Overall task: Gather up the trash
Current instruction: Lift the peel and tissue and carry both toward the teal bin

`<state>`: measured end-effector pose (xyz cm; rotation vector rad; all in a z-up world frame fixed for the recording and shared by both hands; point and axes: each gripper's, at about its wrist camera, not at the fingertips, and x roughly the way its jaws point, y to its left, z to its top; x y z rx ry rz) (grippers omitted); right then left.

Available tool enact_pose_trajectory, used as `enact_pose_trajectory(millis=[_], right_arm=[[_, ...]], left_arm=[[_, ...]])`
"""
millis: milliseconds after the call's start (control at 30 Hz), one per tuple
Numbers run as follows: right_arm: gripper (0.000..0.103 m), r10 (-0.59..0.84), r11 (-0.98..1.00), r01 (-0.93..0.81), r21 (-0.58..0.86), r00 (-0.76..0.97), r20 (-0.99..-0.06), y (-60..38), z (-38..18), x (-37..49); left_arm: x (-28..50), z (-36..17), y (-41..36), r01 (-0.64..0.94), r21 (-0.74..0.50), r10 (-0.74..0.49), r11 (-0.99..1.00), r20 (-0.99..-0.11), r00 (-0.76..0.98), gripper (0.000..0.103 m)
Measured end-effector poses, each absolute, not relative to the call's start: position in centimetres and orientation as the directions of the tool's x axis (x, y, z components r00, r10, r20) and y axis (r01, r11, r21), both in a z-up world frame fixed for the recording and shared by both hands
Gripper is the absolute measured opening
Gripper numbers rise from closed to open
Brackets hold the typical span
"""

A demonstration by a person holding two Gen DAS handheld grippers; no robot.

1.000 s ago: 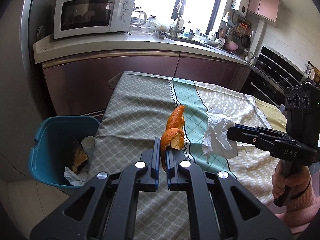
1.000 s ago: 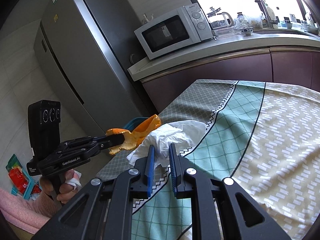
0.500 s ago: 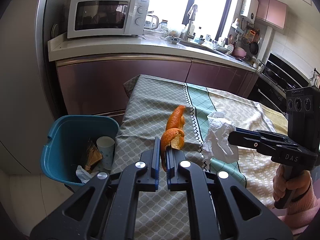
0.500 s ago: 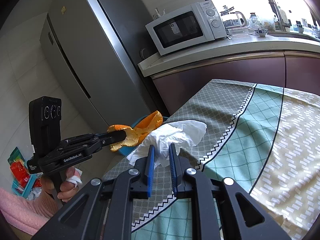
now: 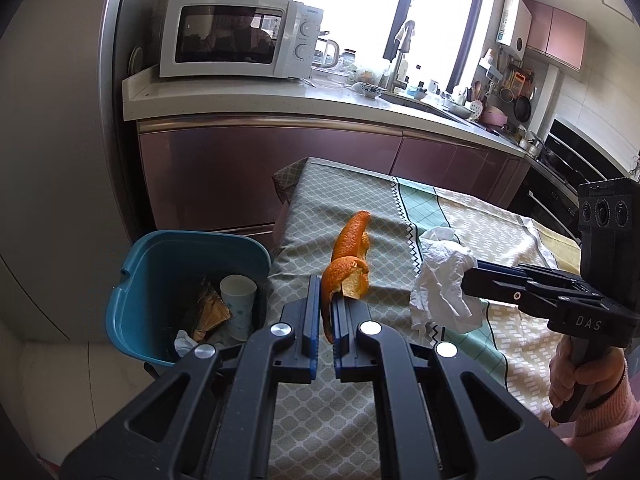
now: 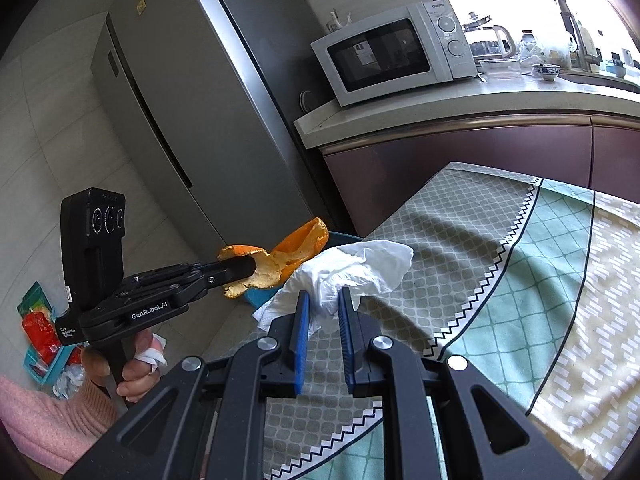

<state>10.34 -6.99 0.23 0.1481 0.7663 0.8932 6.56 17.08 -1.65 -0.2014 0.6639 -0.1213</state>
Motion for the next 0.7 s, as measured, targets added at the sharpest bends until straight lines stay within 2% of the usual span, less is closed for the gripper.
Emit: enact_pose_trajectory(millis=[700], right_arm=[[0.013,0.766,0.6,-0.693,0.401,0.351,-0.539,-3.8,1.0,10.9]], left_arm=[[5.1,-1.4,20.9,-0.035,-0.228,-0.11,0.973,-0.593,0.798,0.005]])
